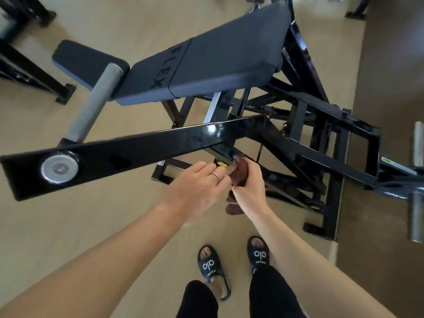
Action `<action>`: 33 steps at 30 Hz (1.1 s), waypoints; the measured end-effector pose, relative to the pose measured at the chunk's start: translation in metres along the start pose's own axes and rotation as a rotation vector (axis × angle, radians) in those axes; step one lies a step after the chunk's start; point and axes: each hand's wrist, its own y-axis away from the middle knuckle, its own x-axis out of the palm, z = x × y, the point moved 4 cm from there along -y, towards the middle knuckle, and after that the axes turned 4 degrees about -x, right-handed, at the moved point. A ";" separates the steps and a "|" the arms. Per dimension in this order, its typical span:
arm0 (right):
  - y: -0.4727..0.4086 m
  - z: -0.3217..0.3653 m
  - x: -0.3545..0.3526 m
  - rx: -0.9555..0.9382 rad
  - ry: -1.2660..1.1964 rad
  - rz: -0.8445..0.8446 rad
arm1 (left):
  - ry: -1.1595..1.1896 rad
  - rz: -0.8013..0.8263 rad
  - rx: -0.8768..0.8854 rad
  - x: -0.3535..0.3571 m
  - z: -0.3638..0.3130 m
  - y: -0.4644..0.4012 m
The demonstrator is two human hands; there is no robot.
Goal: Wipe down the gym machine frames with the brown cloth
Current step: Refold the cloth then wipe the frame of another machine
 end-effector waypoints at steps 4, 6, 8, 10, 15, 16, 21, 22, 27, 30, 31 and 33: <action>-0.001 -0.001 0.008 -0.129 0.072 0.041 | 0.184 0.178 -0.456 0.052 0.037 -0.005; -0.010 0.001 0.013 -0.218 0.100 0.071 | 0.301 0.096 -0.636 0.078 0.056 -0.016; -0.021 0.001 0.018 -0.322 0.129 0.105 | 0.409 0.031 -0.797 0.104 0.072 -0.034; -0.035 0.000 0.022 -0.447 0.189 0.115 | 0.546 0.003 -0.912 0.129 0.084 -0.054; -0.064 -0.004 0.037 -0.648 0.324 0.079 | 0.748 -0.200 -0.871 0.172 0.094 -0.093; -0.068 -0.007 0.044 -0.660 0.342 0.069 | 0.724 -0.253 -0.863 0.180 0.091 -0.096; -0.082 -0.032 0.077 -0.743 0.482 0.058 | 0.892 -0.676 -0.865 0.199 0.085 -0.100; -0.085 -0.036 0.079 -0.758 0.486 0.040 | 0.927 -0.738 -0.854 0.201 0.084 -0.099; -0.096 -0.046 0.082 -0.871 0.495 0.013 | 0.998 -1.021 -0.791 0.216 0.076 -0.098; -0.103 -0.043 0.084 -0.921 0.517 0.031 | 0.934 -1.169 -0.781 0.226 0.081 -0.101; -0.104 -0.043 0.084 -0.922 0.503 0.049 | 0.924 -1.203 -0.784 0.229 0.083 -0.103; -0.104 -0.043 0.082 -0.930 0.472 0.076 | 0.903 -1.268 -0.795 0.234 0.084 -0.106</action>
